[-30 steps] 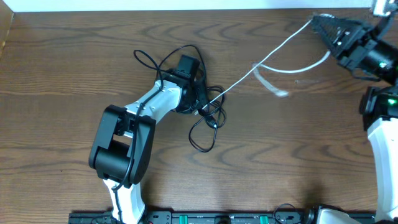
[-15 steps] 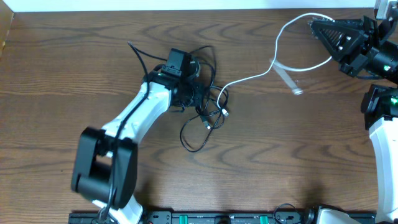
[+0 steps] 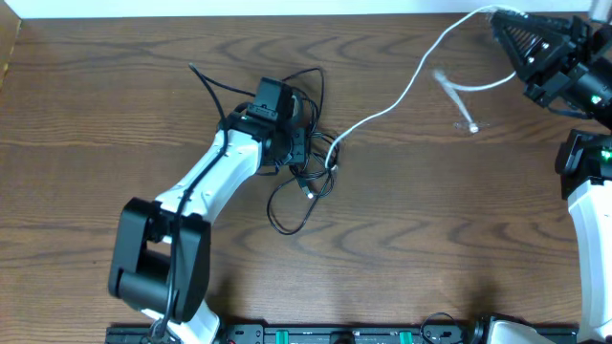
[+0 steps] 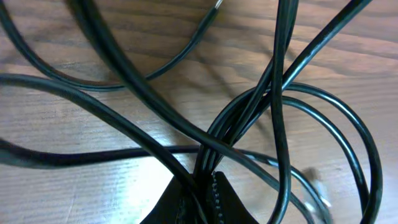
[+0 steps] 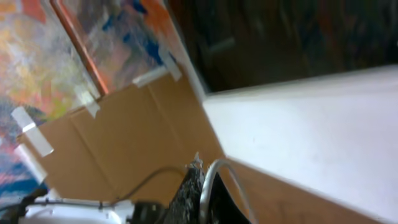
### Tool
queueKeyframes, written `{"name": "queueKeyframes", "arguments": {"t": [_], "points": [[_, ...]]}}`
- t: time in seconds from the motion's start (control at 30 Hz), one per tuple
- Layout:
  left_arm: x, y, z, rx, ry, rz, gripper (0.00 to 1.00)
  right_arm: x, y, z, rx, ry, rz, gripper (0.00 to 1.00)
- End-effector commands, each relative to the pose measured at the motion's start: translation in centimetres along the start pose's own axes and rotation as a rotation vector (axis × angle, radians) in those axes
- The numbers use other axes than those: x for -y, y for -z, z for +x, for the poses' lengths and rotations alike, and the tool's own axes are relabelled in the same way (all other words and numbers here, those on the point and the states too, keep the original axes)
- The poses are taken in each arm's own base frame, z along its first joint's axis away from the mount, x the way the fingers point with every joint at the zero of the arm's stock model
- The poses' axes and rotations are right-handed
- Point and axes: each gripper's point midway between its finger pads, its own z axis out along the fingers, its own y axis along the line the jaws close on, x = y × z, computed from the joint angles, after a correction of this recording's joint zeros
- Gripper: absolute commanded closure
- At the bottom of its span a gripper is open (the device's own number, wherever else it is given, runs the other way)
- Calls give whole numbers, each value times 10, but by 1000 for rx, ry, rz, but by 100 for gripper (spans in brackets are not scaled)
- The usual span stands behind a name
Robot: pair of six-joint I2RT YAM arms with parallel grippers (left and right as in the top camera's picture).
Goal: Untangle cables
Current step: 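Lift the white cable up and to the upper right with the right gripper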
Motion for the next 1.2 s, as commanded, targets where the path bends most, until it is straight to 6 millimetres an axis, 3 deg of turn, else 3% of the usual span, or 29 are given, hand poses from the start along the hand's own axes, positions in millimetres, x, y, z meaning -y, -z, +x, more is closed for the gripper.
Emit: {"name": "queueKeyframes", "arguments": {"t": [0.0, 0.13, 0.23, 0.5, 0.63, 0.83, 0.93, 1.17], "points": [[-13, -18, 6, -28, 31, -46, 93, -25, 3, -38, 154, 147, -5, 99], [-16, -29, 9, -45, 45, -52, 93, -47, 9, -60, 275, 241, -46, 98], [-16, -29, 9, -45, 45, -52, 93, -40, 9, -61, 277, 220, -23, 98], [-16, -29, 8, -42, 44, -51, 93, 35, 7, -22, 118, 124, 209, 98], [-16, -29, 8, -42, 44, -51, 93, 52, 11, -17, 113, 121, 283, 99], [-15, -29, 8, -39, 43, -48, 93, 47, 10, -35, 193, 176, 295, 99], [-12, -29, 8, -40, 42, -32, 93, 41, -1, -25, 164, 194, 262, 99], [20, -30, 15, -73, -29, 101, 93, 6, -39, -4, 123, 294, 132, 99]]}}
